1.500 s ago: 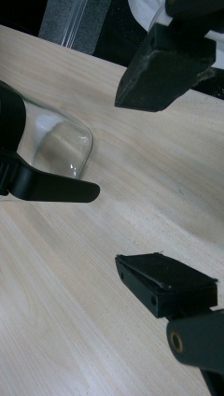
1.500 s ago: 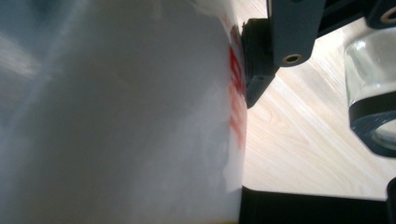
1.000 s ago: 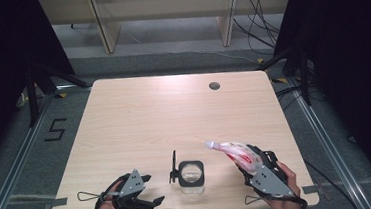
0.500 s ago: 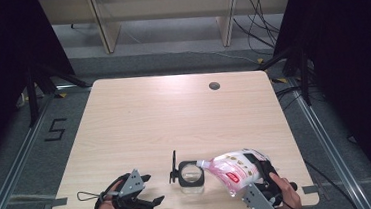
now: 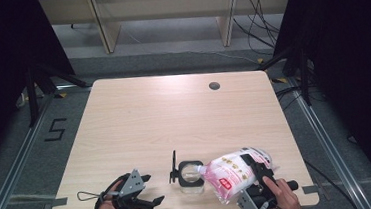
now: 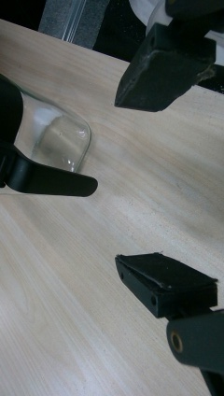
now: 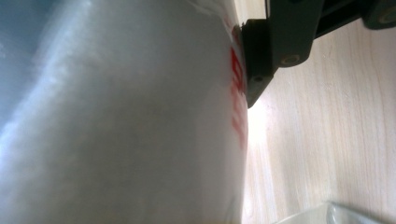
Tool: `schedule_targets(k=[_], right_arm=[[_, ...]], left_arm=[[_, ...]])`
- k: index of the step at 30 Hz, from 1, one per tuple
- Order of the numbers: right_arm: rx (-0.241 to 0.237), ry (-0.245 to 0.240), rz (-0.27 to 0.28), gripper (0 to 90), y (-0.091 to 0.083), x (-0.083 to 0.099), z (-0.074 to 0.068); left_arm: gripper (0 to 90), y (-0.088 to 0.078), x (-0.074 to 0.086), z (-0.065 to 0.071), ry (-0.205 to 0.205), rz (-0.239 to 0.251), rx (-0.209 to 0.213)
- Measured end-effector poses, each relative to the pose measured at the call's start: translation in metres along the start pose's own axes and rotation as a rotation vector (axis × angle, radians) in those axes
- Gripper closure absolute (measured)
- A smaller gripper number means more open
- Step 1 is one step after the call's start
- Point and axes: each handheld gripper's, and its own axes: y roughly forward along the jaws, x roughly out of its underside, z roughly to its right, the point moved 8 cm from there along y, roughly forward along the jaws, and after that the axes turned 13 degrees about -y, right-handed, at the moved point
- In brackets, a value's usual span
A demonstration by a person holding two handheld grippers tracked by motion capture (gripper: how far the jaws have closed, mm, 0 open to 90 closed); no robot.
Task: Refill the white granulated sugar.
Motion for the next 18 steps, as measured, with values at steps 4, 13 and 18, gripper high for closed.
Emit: schedule_targets(k=[4,13,18], right_arm=[[0.016,-0.082,-0.004,40.2,0.0003,-0.0014,0.0053],[0.029,-0.145,-0.032,40.4,0.0019,-0.0033,0.0004],[0.037,-0.234,-0.037,40.5,0.0032,-0.0076,0.0047]], left_arm=[[19.1,0.0001,0.0003,-0.0001,0.0,-0.005,0.001],[19.1,-0.0009,0.0006,-0.0042,0.024,-0.019,-0.015],[19.1,-0.0009,-0.0001,-0.0024,0.013,-0.006,-0.007]])
